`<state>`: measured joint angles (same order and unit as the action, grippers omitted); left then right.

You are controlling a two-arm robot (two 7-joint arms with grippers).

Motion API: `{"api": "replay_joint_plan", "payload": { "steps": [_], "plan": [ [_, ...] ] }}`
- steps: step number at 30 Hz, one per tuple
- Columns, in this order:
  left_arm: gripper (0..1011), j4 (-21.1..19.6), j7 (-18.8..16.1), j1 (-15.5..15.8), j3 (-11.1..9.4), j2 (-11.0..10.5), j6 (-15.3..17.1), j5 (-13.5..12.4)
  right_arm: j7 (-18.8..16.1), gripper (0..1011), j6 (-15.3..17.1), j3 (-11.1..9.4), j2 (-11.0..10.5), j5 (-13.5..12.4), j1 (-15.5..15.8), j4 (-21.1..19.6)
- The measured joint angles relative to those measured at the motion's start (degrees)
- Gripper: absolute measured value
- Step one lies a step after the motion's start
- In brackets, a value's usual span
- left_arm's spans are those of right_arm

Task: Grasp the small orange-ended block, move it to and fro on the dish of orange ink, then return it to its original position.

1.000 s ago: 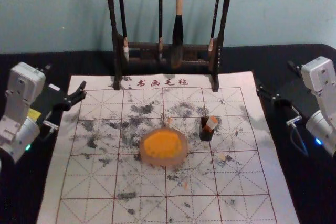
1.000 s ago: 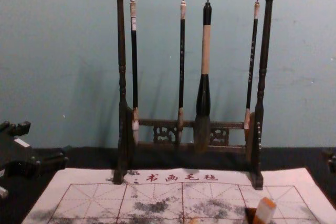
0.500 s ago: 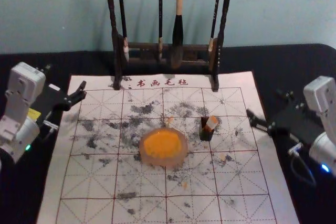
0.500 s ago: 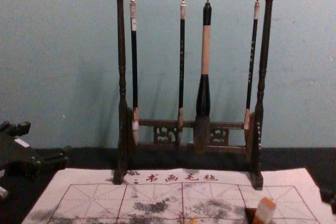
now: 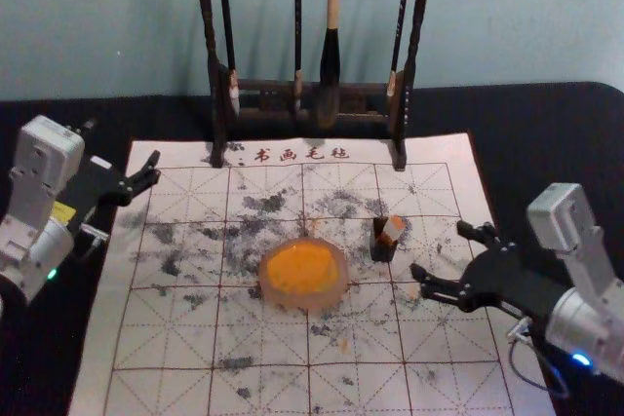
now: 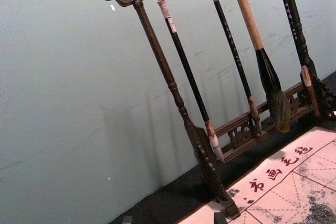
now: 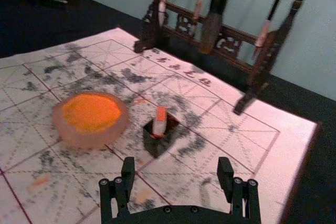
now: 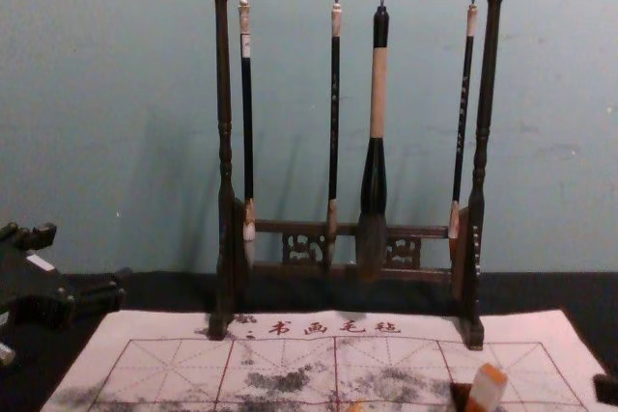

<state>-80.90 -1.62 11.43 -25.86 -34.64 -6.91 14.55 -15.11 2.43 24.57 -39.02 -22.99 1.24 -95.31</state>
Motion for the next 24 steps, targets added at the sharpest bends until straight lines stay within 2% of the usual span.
{"api": "replay_joint_plan", "payload": {
  "steps": [13, 24],
  "plan": [
    [1001, 0.0, 0.0, 0.0, 0.0, 0.0, 0.0, 0.0, -0.4, 1002, -2.2, 1.7, 7.0, 3.1, -2.9, 3.8],
    [1001, 0.0, 0.0, 0.0, 0.0, 0.0, 0.0, 0.0, -0.3, 1002, -2.0, 1.5, 10.2, 5.1, -4.4, 6.3]
  ]
}}
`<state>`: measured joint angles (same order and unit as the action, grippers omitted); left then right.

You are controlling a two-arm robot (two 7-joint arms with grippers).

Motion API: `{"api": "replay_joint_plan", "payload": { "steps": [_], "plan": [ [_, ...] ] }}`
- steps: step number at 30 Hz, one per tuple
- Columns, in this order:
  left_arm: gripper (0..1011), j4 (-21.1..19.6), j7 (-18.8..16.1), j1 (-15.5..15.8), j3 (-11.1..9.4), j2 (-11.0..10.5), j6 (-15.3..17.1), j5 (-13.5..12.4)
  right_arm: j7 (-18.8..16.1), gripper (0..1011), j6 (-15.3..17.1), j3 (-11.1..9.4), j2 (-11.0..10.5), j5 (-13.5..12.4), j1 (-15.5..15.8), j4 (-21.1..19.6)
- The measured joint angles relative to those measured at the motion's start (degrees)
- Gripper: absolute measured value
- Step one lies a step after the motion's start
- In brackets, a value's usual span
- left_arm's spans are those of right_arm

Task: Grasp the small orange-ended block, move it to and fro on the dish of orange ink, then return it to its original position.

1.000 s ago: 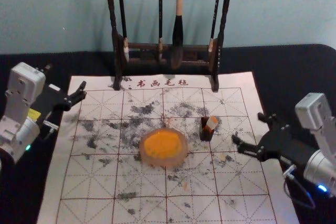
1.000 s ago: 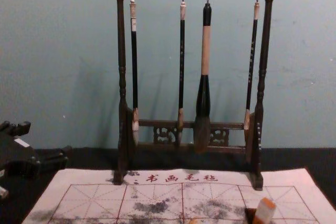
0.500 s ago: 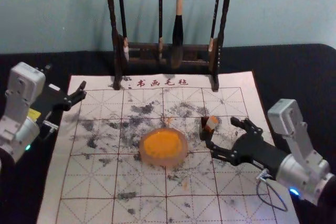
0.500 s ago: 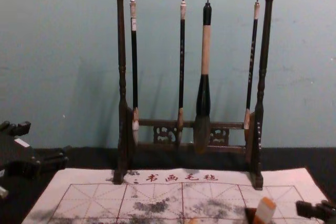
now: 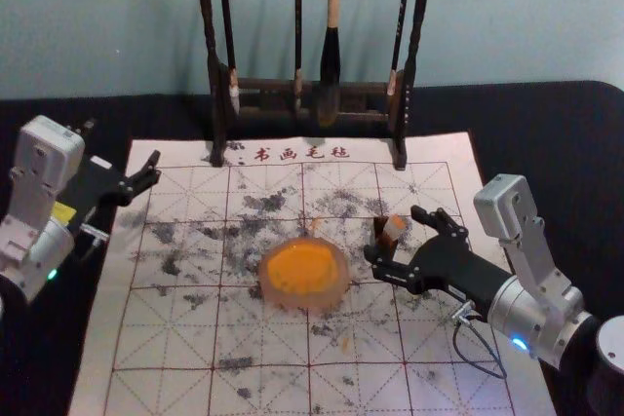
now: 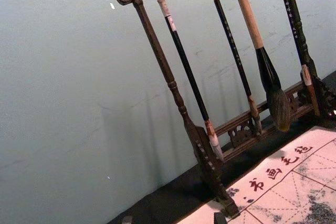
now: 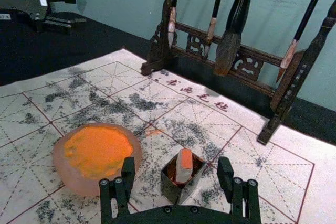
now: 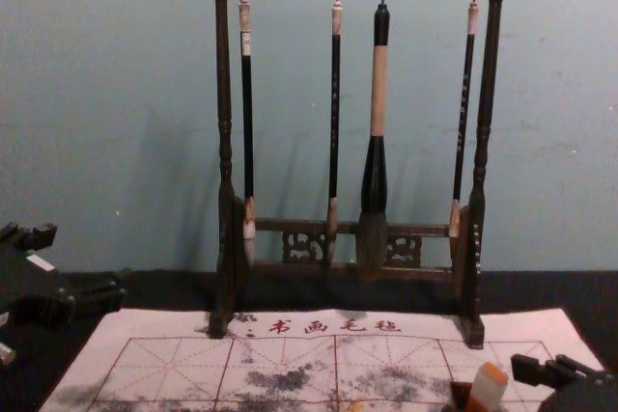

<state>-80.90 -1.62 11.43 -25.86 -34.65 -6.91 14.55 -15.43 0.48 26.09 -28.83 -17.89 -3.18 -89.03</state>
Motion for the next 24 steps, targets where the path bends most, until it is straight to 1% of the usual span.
{"api": "replay_joint_plan", "payload": {
  "steps": [2, 14, 17, 18, 19, 22, 23, 24],
  "plan": [
    [1001, 0.0, 0.0, 0.0, 0.0, 0.0, 0.0, 0.0, 0.0, 1002, 0.1, -0.2, 0.3, 0.3, -0.1, 0.2],
    [1001, 0.0, 0.0, 0.0, 0.0, 0.0, 0.0, 0.0, 0.1, 1002, 0.2, -0.2, 0.1, 0.2, 0.0, 0.0],
    [1001, 0.0, 0.0, 0.0, 0.0, 0.0, 0.0, 0.0, 0.1, 933, 0.2, -0.2, 0.0, 0.2, 0.0, 0.0],
    [1001, 0.0, 0.0, 0.0, 0.0, 0.0, 0.0, 0.0, 0.1, 925, 0.2, -0.2, 0.0, 0.2, 0.0, 0.0],
    [1001, 0.0, 0.0, 0.0, 0.0, 0.0, 0.0, 0.0, 0.1, 882, 0.2, -0.2, 0.0, 0.2, 0.0, 0.0],
    [1001, 0.0, 0.0, 0.0, 0.0, 0.0, 0.0, 0.0, 0.1, 811, 0.2, -0.2, 0.0, 0.1, 0.1, -0.1],
    [1001, 0.0, 0.0, 0.0, 0.0, 0.0, 0.0, 0.0, 0.1, 811, 0.2, -0.2, 0.0, 0.1, 0.1, -0.1],
    [1001, 0.0, 0.0, 0.0, 0.0, 0.0, 0.0, 0.0, 0.1, 735, 0.2, -0.2, 0.0, 0.1, 0.1, -0.1]
  ]
}}
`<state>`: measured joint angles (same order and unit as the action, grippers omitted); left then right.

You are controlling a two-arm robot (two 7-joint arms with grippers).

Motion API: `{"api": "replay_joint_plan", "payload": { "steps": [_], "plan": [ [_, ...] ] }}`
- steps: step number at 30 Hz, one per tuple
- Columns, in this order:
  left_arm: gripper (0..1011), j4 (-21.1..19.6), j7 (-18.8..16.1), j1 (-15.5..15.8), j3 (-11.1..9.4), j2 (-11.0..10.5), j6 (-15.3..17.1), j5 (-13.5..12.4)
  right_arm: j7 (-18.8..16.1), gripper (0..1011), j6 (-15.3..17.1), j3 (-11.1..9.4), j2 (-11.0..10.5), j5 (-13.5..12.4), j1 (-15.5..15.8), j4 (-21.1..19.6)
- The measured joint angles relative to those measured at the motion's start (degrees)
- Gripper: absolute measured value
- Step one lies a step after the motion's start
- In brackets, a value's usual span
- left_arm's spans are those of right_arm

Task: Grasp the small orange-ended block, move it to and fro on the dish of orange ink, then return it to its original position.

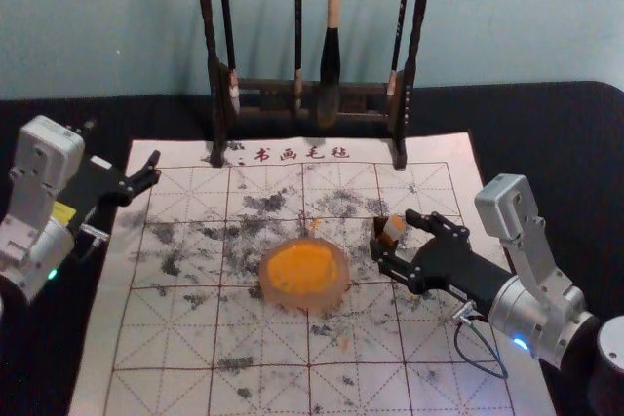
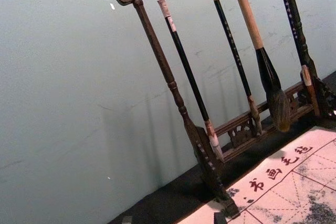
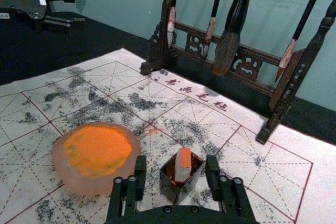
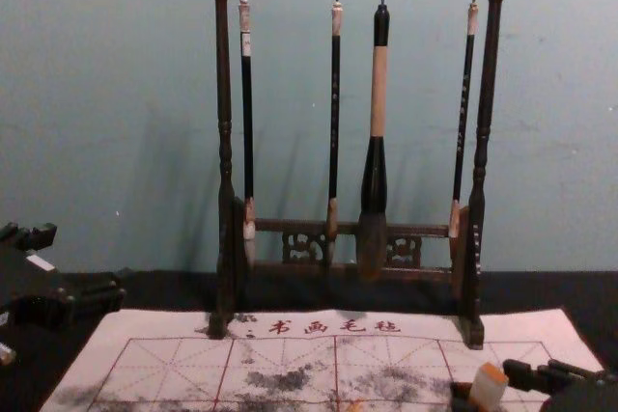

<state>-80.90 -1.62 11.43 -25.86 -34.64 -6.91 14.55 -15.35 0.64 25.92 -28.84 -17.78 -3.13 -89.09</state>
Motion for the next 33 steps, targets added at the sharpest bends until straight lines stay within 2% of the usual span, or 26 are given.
{"api": "replay_joint_plan", "payload": {
  "steps": [2, 3, 5, 6, 13, 15, 20, 33],
  "plan": [
    [1001, 0.0, 0.0, 0.0, 0.0, 0.0, 0.0, 0.0, 0.0, 717, 0.0, 0.0, 0.0, 0.0, 0.0, 0.0],
    [1001, 0.0, 0.0, 0.0, 0.0, 0.0, 0.0, 0.0, 0.0, 658, 0.0, 0.0, 0.0, 0.0, 0.0, 0.0],
    [1001, 0.0, 0.0, 0.0, 0.0, 0.0, 0.0, 0.0, 0.0, 621, 0.0, 0.0, 0.0, 0.0, 0.0, 0.0],
    [1001, 0.0, 0.0, 0.0, 0.0, 0.0, 0.0, 0.0, 0.0, 563, 0.0, 0.0, 0.0, 0.0, 0.0, 0.0],
    [1001, 0.0, 0.0, 0.0, 0.0, 0.0, 0.0, 0.0, 0.0, 359, 0.0, 0.0, -0.1, -0.1, 0.0, -0.1],
    [1001, 0.0, 0.0, 0.0, 0.0, 0.0, 0.0, 0.0, 0.0, 269, 0.0, 0.0, -0.1, -0.1, 0.0, -0.1],
    [1001, 0.0, 0.0, 0.0, 0.0, 0.0, 0.0, 0.0, 0.0, 132, 0.0, 0.0, -0.1, -0.1, 0.0, -0.1],
    [1001, 0.0, 0.0, 0.0, 0.0, 0.0, 0.0, 0.0, 0.0, 124, 0.0, 0.0, -0.1, -0.1, 0.0, -0.1]
  ]
}}
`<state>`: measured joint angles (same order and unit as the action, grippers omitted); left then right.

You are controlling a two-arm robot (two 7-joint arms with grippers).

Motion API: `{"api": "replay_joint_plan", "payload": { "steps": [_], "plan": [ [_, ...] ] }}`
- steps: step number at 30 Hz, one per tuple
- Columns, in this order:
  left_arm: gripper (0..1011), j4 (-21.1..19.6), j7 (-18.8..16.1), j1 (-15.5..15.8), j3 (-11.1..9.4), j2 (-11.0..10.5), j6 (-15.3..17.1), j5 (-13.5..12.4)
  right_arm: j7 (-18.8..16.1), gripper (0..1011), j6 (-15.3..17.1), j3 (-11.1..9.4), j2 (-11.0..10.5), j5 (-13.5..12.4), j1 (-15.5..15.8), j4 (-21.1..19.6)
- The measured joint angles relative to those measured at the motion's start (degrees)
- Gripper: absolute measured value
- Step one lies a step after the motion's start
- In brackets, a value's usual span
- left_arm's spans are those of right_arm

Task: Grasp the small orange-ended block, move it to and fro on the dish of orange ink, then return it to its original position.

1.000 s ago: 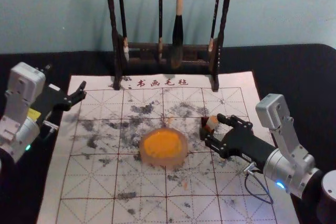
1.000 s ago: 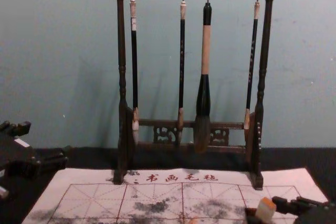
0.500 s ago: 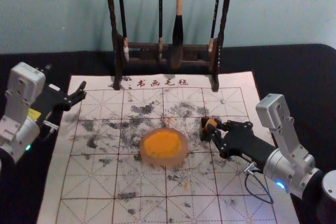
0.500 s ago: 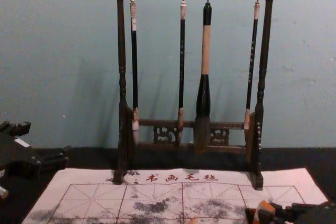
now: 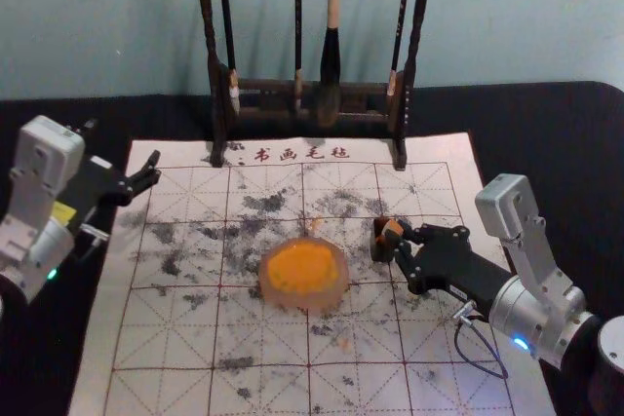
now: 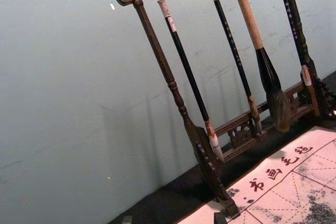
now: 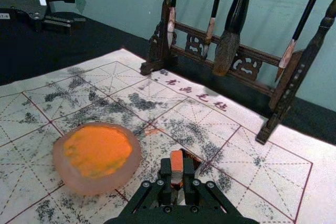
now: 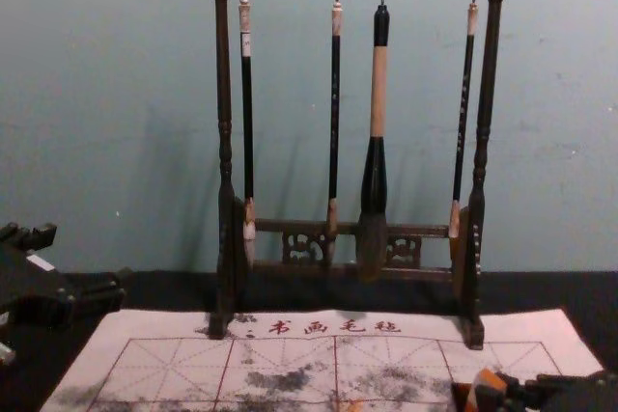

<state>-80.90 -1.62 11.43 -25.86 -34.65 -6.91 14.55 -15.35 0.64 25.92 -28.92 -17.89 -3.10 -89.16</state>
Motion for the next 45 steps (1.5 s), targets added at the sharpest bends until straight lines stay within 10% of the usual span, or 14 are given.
{"api": "replay_joint_plan", "payload": {
  "steps": [15, 33, 45],
  "plan": [
    [1002, 0.0, 0.0, 0.0, 0.0, 0.0, 0.0, 0.0, -0.6, 124, 2.0, -1.8, 0.4, -0.4, 0.6, -1.7],
    [1001, 0.0, 0.0, 0.0, 0.0, 0.0, 0.0, 0.0, -4.6, 123, 12.8, -8.3, -0.5, -5.8, 0.3, -10.6],
    [1001, 0.0, 0.0, 0.0, 0.0, 0.0, 0.0, 0.0, -10.4, 124, 18.3, -3.8, -1.7, -8.4, -7.4, -8.5]
  ]
}}
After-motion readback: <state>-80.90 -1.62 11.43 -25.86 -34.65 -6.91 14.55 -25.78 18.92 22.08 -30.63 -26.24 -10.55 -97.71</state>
